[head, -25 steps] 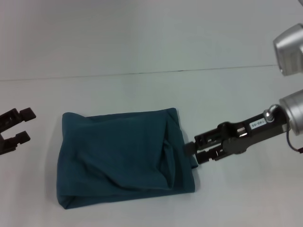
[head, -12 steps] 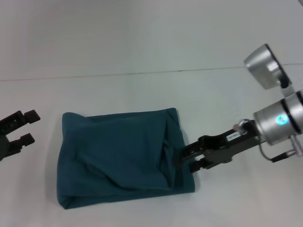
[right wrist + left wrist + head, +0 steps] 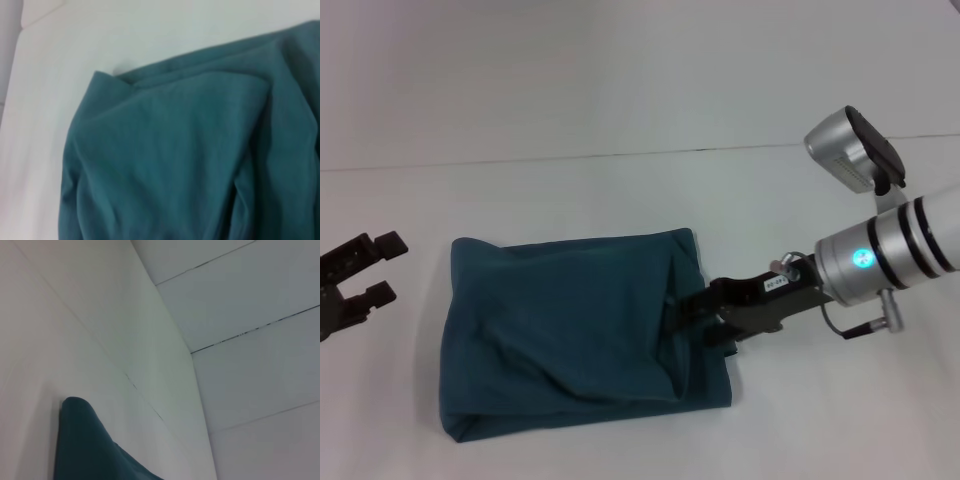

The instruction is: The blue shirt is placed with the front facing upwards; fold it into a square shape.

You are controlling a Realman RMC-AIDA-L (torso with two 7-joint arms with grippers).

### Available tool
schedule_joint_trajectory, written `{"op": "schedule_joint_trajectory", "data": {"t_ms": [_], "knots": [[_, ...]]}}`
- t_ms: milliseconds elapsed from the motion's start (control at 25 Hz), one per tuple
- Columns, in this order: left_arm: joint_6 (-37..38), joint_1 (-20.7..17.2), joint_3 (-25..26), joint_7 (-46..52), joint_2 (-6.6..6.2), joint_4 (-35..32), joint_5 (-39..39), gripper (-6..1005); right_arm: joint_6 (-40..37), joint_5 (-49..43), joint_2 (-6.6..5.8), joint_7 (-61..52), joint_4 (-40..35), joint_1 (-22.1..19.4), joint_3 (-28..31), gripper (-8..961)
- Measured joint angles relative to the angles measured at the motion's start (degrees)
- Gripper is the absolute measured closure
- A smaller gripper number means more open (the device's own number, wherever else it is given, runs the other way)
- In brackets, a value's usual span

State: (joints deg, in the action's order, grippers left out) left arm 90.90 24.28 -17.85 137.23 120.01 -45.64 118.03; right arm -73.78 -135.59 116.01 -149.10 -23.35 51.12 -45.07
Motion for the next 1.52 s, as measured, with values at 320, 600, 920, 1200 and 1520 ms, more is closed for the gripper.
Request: {"op": "schedule_joint_trajectory", "data": {"t_ms": [320,600,920,1200,1520], "knots": [[-1.1,0.2,-0.1,-0.7,0.06,1.6,0.0,48,1.7,0.7,0.98,0.0,0.4,0.8,-0.2,193],[-1.4,0.3,-0.2,-0.8,0.06,1.9,0.0,48,6.8,0.7,3.01,0.2,2.4,1.2,0.0,192],[-1.4,0.8,-0.2,-1.1,0.16,2.4,0.0,48,11.8,1.4,3.76,0.3,5.2,3.0,-0.8,193],[-1.9,1.3,-0.2,-1.6,0.23,3.5,0.0,47,13.6,4.8,3.76,2.0,5.5,2.6,-1.0,253],[-2.1,1.5,0.0,-1.6,0.23,3.6,-0.1,47,13.8,4.6,3.69,1.8,5.6,2.5,-2.2,536]]}}
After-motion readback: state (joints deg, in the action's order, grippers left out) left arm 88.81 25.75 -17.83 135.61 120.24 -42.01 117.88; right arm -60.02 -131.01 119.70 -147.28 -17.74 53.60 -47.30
